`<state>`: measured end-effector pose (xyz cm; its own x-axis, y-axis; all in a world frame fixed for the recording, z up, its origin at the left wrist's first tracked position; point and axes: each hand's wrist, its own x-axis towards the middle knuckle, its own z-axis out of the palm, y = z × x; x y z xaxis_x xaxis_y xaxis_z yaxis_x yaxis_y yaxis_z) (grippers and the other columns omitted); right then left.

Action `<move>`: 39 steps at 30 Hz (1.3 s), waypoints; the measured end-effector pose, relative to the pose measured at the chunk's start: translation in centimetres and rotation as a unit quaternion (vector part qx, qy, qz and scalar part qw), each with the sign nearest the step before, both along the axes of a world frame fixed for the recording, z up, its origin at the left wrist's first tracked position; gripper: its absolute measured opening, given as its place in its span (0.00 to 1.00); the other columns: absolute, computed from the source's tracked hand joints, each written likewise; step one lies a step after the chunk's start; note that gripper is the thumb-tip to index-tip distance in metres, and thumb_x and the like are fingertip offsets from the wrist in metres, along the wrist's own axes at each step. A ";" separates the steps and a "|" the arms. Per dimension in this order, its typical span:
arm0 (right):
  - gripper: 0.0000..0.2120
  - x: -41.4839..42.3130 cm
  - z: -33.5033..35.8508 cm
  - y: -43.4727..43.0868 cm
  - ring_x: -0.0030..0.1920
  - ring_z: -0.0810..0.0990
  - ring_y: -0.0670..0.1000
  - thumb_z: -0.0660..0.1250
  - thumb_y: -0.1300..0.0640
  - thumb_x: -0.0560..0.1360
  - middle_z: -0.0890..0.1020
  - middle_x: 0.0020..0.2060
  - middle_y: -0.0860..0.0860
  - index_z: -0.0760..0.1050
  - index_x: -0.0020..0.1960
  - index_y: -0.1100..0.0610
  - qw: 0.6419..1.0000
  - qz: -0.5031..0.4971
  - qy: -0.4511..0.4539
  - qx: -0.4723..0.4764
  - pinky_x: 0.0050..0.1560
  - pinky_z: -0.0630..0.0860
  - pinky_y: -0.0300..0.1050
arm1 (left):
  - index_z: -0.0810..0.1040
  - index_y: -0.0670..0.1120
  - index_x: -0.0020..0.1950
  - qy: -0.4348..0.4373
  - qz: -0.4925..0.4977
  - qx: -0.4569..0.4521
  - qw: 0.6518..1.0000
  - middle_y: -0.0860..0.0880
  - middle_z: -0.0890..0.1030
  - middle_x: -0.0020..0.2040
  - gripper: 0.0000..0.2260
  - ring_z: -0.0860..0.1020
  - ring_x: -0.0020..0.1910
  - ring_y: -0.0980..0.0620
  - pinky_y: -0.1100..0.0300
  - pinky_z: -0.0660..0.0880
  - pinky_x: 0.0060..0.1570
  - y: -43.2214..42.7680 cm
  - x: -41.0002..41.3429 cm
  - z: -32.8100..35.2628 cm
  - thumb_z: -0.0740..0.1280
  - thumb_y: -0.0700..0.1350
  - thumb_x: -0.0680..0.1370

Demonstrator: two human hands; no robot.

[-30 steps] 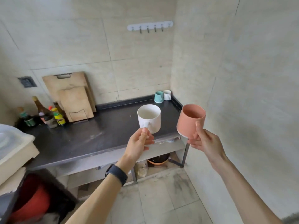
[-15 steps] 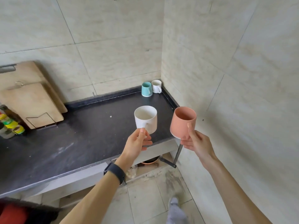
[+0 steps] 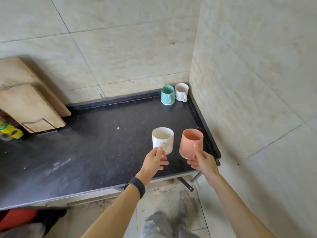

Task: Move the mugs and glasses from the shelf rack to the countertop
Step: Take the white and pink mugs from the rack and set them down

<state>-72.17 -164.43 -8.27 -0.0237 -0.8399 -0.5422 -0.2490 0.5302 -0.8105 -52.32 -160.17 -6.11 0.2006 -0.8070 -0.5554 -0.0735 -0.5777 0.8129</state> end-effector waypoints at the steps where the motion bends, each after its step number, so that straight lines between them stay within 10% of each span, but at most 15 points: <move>1: 0.33 0.2 -0.7 -1.0 0.46 0.87 0.51 0.58 0.28 0.74 0.86 0.48 0.52 0.77 0.60 0.56 1.000 0.002 0.004 0.007 0.54 0.83 0.53 | 0.75 0.48 0.51 0.003 0.004 0.009 1.000 0.45 0.81 0.54 0.15 0.84 0.49 0.49 0.57 0.79 0.49 -1.0 -0.1 -0.6 0.54 0.55 0.84; 28: 0.27 3.7 -9.5 -24.2 0.54 0.83 0.51 0.55 0.39 0.82 0.83 0.56 0.55 0.77 0.59 0.62 0.995 -0.035 -0.024 0.090 0.60 0.78 0.49 | 0.76 0.51 0.56 0.097 -0.041 0.111 0.988 0.58 0.74 0.57 0.14 0.84 0.51 0.53 0.51 0.78 0.60 -23.9 0.3 -11.1 0.54 0.56 0.84; 39: 0.20 4.9 -10.2 -27.1 0.52 0.85 0.55 0.55 0.43 0.83 0.78 0.63 0.53 0.68 0.68 0.55 0.987 -0.043 -0.042 0.147 0.59 0.78 0.56 | 0.72 0.50 0.61 -0.013 -0.139 0.171 0.975 0.52 0.71 0.59 0.16 0.85 0.50 0.47 0.55 0.76 0.43 -29.5 -0.4 -10.8 0.47 0.50 0.84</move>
